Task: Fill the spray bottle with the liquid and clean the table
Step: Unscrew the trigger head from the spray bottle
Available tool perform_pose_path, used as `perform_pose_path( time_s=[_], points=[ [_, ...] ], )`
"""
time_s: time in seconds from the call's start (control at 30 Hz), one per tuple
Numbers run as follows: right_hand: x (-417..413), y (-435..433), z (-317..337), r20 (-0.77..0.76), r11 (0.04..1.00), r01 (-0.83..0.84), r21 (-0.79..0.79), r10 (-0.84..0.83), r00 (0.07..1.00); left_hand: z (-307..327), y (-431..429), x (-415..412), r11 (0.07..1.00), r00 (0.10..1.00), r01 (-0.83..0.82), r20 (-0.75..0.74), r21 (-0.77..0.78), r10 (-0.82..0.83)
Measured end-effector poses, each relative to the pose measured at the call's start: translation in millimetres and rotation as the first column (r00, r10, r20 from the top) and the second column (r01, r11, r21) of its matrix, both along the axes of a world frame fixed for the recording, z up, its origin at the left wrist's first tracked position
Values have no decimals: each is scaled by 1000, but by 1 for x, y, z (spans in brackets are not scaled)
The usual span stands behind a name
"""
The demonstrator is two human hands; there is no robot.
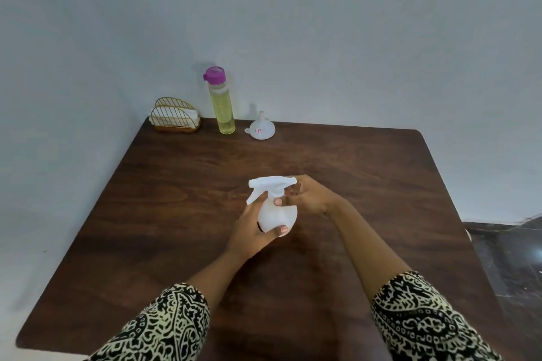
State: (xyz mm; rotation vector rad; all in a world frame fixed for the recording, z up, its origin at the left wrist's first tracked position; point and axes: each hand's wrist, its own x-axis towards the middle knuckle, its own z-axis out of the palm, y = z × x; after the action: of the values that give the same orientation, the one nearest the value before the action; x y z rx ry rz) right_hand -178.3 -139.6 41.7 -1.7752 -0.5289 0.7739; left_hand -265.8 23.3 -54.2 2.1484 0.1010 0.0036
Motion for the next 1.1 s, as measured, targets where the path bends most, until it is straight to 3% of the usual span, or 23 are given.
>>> perform_pose_path(
  time_s=[0.07, 0.13, 0.27, 0.4, 0.5, 0.6, 0.7, 0.83, 0.93, 1.0, 1.1],
  points=[
    [-6, -2, 0, 11, 1000, -8, -6, 8, 1000, 0, -1, -1, 1000, 1000, -7, 10, -4, 7],
    [-24, 1, -8, 52, 987, 146, 68, -150, 987, -1, -2, -2, 1000, 1000, -12, 22, -13, 12],
    [-55, 23, -29, 228, 852, 508, 131, -524, 820, -4, -3, -2, 999, 999, -5, 52, -40, 7],
    [-62, 43, -30, 191, 725, 657, 207, -689, 699, -4, -2, -3, 998, 997, 9, 75, -59, -4],
    [-55, 38, -34, 243, 773, 612, 168, -634, 734, 1, -3, -3, 999, 999, 1, 47, -40, 1],
    [-41, 25, -35, 260, 870, 473, 139, -493, 830, -1, -3, -2, 998, 1000, -16, -4, -58, 16],
    [-23, 10, -27, 72, 958, 244, 153, -258, 964, -3, -1, 1, 998, 1000, 3, -31, -67, -5],
    [-7, 0, -18, -135, 996, 24, 91, -11, 991, -1, 0, 2, 994, 999, 44, -8, -97, -45],
    [-18, 2, -24, -156, 977, 131, 170, -105, 982, 0, -2, 0, 995, 999, 37, 6, -93, -36],
    [-32, 7, -30, -31, 928, 317, 195, -317, 948, 0, -2, 0, 995, 999, 35, 9, -92, -34],
    [-49, 24, -34, 114, 827, 537, 166, -557, 823, -1, -1, 0, 994, 999, 45, 27, -96, -43]
  ],
)
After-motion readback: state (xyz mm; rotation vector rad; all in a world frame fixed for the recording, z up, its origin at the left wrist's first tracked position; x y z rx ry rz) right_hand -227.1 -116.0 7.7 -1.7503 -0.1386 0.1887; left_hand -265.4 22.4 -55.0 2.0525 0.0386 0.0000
